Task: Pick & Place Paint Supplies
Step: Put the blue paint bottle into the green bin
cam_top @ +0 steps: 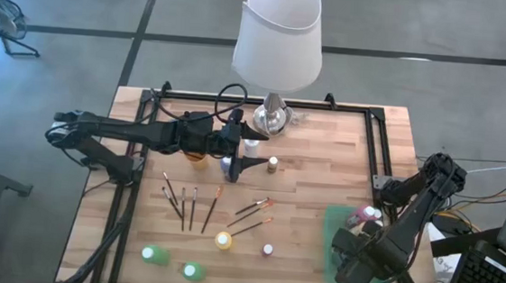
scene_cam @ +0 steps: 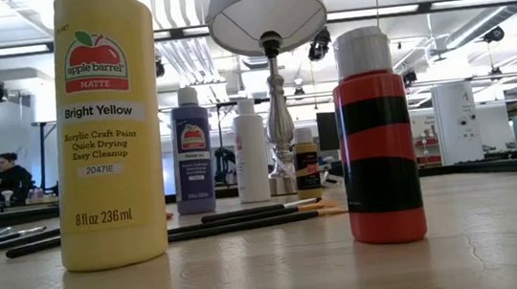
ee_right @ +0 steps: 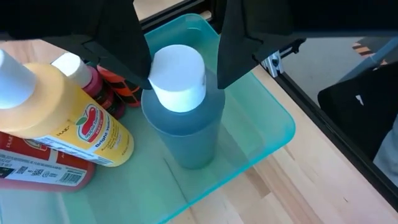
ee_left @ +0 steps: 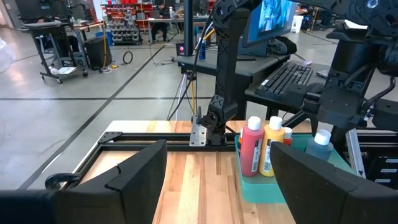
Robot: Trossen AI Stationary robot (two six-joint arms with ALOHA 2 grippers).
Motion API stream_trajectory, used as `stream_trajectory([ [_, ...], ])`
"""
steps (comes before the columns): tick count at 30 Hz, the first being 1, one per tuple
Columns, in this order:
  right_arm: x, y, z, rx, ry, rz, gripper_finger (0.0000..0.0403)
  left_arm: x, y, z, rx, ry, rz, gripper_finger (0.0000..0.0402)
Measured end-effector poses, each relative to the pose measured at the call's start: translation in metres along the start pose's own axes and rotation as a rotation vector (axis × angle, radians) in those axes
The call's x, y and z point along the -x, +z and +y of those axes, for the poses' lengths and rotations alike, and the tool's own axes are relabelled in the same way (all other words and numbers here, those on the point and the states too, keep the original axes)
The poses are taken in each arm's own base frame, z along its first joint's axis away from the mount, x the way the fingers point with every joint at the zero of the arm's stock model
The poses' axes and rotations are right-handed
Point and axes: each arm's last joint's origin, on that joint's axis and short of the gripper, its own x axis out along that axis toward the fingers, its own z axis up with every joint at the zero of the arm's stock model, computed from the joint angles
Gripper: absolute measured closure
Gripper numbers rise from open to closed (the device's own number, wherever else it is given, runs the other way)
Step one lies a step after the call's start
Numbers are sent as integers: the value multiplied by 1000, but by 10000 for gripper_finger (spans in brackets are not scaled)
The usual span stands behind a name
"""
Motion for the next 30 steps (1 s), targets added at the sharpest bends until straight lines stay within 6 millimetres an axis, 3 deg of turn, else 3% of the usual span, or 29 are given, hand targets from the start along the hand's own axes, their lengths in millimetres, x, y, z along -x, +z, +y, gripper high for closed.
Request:
stream_trajectory([
  [10, -3, 0, -1, 2, -11, 1, 292, 0, 0, 0, 0, 0, 0, 113],
  [30, 3, -44, -19, -62, -93, -63, 289, 0, 0, 0, 0, 1, 1, 113],
])
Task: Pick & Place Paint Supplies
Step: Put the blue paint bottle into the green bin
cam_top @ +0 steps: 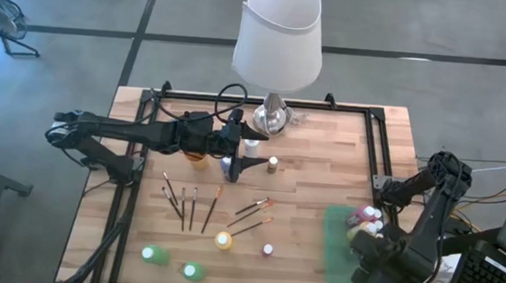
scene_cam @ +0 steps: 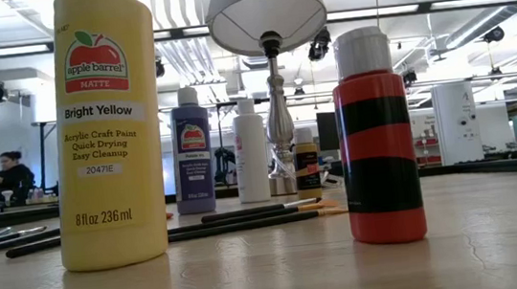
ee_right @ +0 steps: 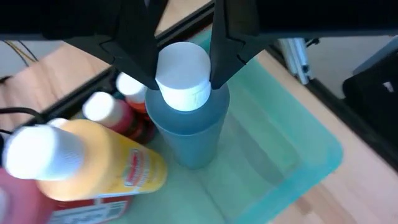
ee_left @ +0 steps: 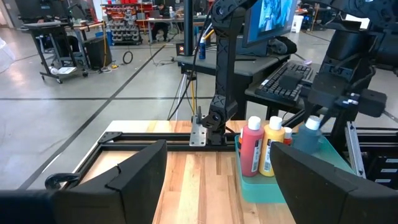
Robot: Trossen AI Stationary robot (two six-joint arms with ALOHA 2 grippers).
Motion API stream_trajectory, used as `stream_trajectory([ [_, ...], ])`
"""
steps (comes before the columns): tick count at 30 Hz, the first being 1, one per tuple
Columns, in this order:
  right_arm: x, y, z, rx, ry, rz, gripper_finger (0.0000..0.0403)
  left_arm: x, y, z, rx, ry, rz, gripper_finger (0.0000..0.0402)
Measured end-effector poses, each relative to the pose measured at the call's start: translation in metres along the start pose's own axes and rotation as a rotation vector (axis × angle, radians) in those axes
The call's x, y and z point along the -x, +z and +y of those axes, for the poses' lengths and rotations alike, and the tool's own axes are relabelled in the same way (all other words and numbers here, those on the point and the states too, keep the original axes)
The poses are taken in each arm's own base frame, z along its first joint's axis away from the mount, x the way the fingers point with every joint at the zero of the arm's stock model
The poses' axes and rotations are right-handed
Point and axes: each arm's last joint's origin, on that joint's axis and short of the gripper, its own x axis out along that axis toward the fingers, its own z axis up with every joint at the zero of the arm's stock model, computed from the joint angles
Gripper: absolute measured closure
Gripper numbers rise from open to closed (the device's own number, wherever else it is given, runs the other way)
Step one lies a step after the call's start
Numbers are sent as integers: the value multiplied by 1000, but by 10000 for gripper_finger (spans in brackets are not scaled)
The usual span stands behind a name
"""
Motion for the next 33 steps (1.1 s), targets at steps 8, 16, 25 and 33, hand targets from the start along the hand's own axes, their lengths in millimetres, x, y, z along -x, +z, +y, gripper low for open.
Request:
stream_trajectory([
  [8, -1, -2, -2, 35, -15, -1, 293, 0, 0, 0, 0, 0, 0, 113],
  [16, 3, 0, -15, 20, 7, 2, 292, 0, 0, 0, 0, 0, 2, 113],
  [25, -9, 3, -40, -32, 118, 28, 291, 0, -1, 0, 0, 0, 6, 113],
  [33, -17, 5, -58, -49, 145, 24, 291, 0, 0, 0, 0, -2, 5, 113],
])
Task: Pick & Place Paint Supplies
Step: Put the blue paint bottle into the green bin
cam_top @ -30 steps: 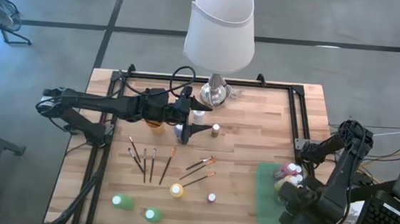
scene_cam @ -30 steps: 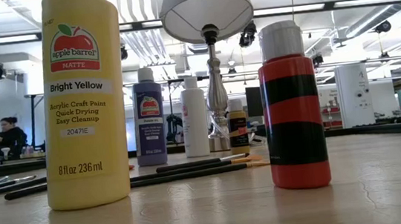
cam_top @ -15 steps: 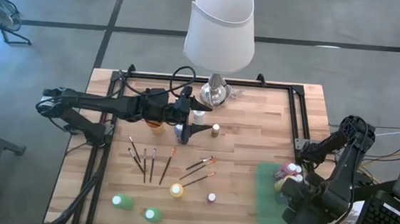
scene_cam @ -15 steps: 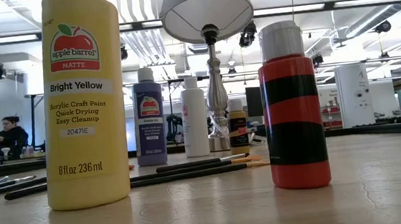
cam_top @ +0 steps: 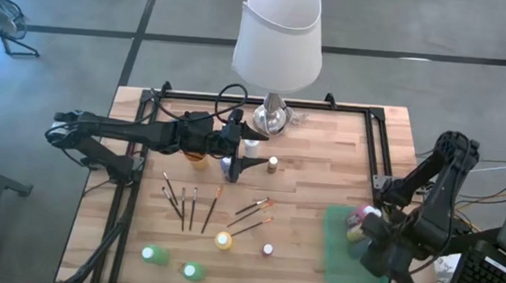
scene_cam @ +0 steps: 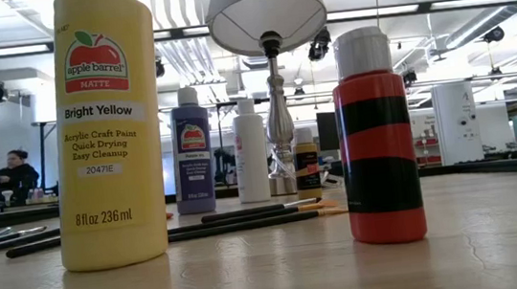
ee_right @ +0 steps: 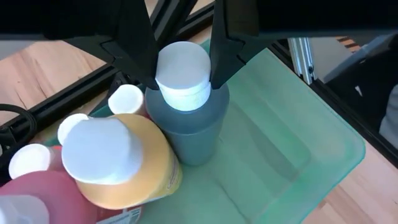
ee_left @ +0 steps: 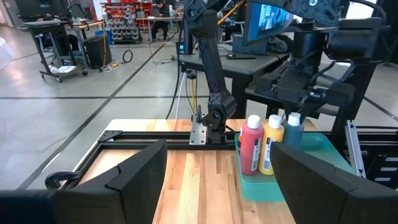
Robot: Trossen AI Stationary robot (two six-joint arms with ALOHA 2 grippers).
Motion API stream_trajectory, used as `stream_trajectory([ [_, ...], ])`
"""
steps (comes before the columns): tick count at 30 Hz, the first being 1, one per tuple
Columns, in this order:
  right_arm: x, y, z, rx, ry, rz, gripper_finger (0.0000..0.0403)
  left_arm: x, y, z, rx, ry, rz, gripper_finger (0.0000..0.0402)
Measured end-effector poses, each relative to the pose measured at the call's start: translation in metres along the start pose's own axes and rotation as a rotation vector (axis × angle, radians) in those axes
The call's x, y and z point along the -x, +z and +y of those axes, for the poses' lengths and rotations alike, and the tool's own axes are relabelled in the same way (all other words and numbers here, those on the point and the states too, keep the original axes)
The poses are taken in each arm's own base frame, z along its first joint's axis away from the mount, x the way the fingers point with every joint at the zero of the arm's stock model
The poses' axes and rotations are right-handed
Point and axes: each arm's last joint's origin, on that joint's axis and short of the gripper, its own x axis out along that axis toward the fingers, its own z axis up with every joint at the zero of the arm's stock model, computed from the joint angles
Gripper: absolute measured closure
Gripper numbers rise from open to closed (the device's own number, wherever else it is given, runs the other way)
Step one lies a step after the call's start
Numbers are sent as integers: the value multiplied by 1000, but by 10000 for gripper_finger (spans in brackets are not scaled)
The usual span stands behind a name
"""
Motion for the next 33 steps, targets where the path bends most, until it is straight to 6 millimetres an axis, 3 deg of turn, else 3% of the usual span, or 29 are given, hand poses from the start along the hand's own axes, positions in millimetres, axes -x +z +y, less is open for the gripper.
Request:
stream_trajectory([
  [6, -1, 1, -3, -12, 2, -1, 289, 0, 0, 0, 0, 0, -1, 113],
  [21, 0, 1, -2, -22, -14, -9, 226, 0, 0, 0, 0, 1, -2, 113],
  [33, 25, 1, -1, -42, 24, -56, 234, 0, 0, 0, 0, 1, 0, 113],
])
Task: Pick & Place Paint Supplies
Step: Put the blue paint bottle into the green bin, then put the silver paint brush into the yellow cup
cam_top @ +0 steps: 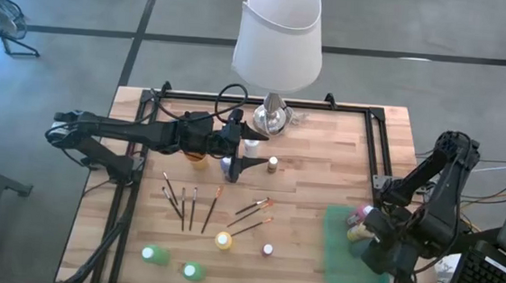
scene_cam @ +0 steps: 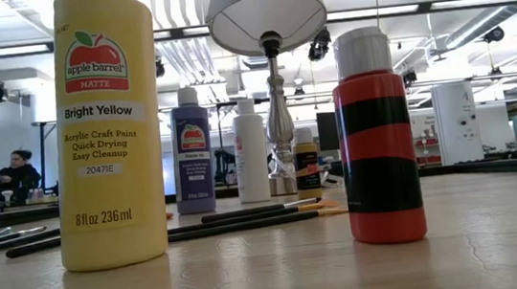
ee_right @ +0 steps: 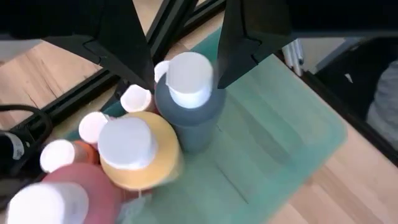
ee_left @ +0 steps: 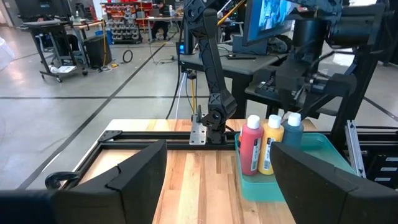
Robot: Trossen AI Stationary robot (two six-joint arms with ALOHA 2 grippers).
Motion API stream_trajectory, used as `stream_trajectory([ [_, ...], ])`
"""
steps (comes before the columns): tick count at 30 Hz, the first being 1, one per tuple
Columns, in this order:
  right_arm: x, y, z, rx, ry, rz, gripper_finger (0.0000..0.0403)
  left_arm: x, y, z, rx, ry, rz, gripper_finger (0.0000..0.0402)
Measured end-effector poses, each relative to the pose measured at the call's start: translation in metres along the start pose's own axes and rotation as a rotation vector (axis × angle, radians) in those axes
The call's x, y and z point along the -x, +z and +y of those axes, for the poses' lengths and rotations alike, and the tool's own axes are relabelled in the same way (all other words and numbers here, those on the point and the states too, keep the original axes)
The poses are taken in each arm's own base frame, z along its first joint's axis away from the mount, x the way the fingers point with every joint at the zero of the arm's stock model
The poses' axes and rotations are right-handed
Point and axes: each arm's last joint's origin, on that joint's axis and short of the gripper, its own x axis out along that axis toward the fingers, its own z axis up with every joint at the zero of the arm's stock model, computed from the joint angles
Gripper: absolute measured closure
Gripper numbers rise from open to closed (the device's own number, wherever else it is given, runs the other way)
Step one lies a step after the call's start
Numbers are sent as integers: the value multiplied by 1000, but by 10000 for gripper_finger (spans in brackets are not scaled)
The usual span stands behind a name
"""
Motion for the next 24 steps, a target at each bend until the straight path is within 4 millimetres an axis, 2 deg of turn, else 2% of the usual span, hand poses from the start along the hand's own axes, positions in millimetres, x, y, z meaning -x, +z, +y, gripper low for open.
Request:
stream_trajectory([
  [10, 40, 6, 2, 62, 136, -245, 246, 0, 0, 0, 0, 0, -1, 113],
  [14, 52, 14, 4, 230, 163, -528, 264, 0, 0, 0, 0, 0, -2, 113],
  [18, 63, 23, 5, 416, 98, -860, 281, 0, 0, 0, 0, -1, -2, 113],
  [24, 76, 29, 6, 524, -20, -1173, 301, 0, 0, 0, 0, 0, -2, 113],
])
